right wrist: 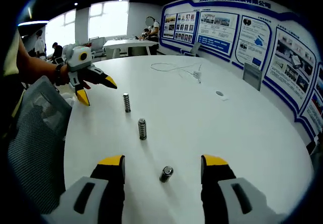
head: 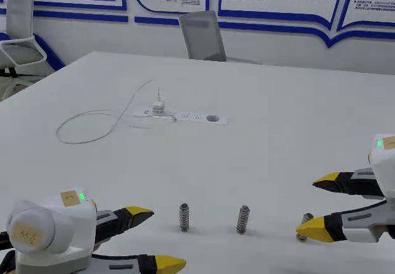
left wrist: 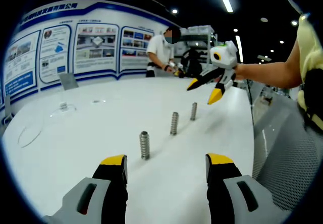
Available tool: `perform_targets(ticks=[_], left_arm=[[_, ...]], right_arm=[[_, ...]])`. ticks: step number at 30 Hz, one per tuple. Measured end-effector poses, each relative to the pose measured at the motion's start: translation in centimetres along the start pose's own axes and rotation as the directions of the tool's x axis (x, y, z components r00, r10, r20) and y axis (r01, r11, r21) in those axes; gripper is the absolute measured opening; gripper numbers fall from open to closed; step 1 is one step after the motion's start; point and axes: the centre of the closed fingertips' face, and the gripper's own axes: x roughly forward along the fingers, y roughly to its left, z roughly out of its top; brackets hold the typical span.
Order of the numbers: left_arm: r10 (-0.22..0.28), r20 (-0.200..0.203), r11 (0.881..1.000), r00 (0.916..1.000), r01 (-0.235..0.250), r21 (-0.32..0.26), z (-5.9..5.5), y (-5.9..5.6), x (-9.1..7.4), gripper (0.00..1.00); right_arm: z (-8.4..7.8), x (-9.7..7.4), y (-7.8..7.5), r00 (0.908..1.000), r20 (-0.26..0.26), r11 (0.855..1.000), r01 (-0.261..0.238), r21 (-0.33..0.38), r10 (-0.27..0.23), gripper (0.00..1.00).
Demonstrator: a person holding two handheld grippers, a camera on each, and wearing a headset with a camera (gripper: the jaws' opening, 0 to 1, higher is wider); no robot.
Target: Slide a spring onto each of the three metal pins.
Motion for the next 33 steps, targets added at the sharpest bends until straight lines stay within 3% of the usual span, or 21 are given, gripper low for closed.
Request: perform_targets(ticks=[16, 20, 27, 33], left_arm=[[-0.001, 0.009, 1.000, 1.0000, 0.001, -0.005, -0.1, -0.3, -0.2, 0.65], [-0.001, 0.008, 1.000, 1.0000, 0.001, -0.007, -0.2, -0.4, -0.3, 0.66], [0.007, 0.013, 1.000, 0.9999, -0.007, -0.014, -0.3, -0.3, -0.4, 0.67], [0.010, 0.013, 1.000, 0.9999, -0.009, -0.017, -0.6, -0.3, -0.4, 0.67]], right_arm=[[-1.7, -1.3, 1.4, 0.9922, 0.113, 0.997, 0.047, 0.055, -0.053, 0.65], [-2.1, -1.3, 1.8, 0.9910, 0.121, 0.997, 0.050, 0.059, -0.056, 0.66], [-1.9, -1.9, 2.0, 0.9804, 0.176, 0.992, 0.073, 0.099, -0.090, 0.67], [-2.2, -1.7, 2.3, 0.9790, 0.180, 0.990, 0.074, 0.120, -0.095, 0.67]])
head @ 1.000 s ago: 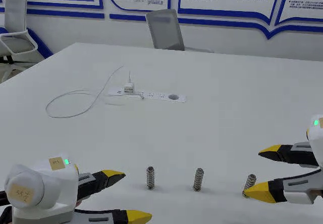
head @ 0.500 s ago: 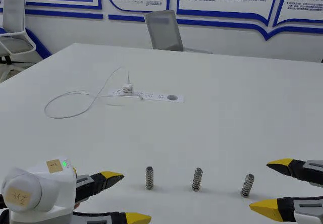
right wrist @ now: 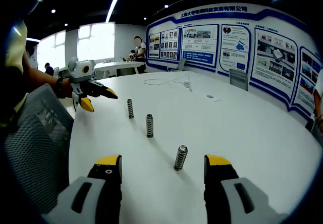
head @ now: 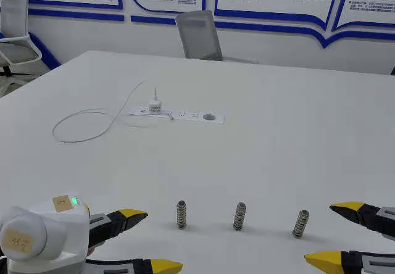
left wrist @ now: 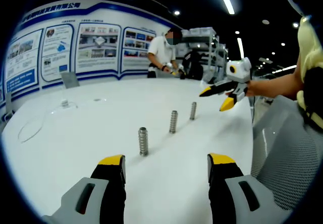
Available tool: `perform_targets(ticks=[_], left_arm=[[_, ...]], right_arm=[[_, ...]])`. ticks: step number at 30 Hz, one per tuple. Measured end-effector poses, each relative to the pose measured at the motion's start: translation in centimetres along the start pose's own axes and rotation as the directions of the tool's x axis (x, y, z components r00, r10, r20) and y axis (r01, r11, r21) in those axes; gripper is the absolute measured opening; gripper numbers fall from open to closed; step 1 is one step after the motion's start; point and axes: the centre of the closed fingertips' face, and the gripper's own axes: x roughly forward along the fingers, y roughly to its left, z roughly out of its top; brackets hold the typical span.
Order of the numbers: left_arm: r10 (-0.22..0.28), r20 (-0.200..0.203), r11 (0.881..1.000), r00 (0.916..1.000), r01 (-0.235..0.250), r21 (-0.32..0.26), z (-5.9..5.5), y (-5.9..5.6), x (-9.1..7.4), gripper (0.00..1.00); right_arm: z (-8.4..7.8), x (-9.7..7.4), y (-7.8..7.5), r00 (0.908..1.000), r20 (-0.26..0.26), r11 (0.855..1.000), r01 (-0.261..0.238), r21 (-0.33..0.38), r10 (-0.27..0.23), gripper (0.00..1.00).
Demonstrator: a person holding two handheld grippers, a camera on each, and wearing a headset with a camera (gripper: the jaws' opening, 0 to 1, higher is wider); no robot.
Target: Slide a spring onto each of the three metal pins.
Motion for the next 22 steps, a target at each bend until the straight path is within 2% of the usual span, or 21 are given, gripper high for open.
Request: perform_targets(ticks=[8, 22], left_arm=[[0.005, -0.003, 1.000, 1.0000, -0.005, -0.008, -0.51, 0.06, -0.13, 0.67], [0.002, -0.004, 1.000, 1.0000, -0.002, -0.010, -0.55, 0.09, 0.06, 0.67]], right_arm=[[-0.14, 0.08, -0.12, 1.0000, 0.003, 1.000, 0.006, 0.005, -0.006, 0.68], [-0.65, -0.05, -0.43, 0.9998, 0.001, 1.000, 0.019, 0.019, -0.019, 0.68]])
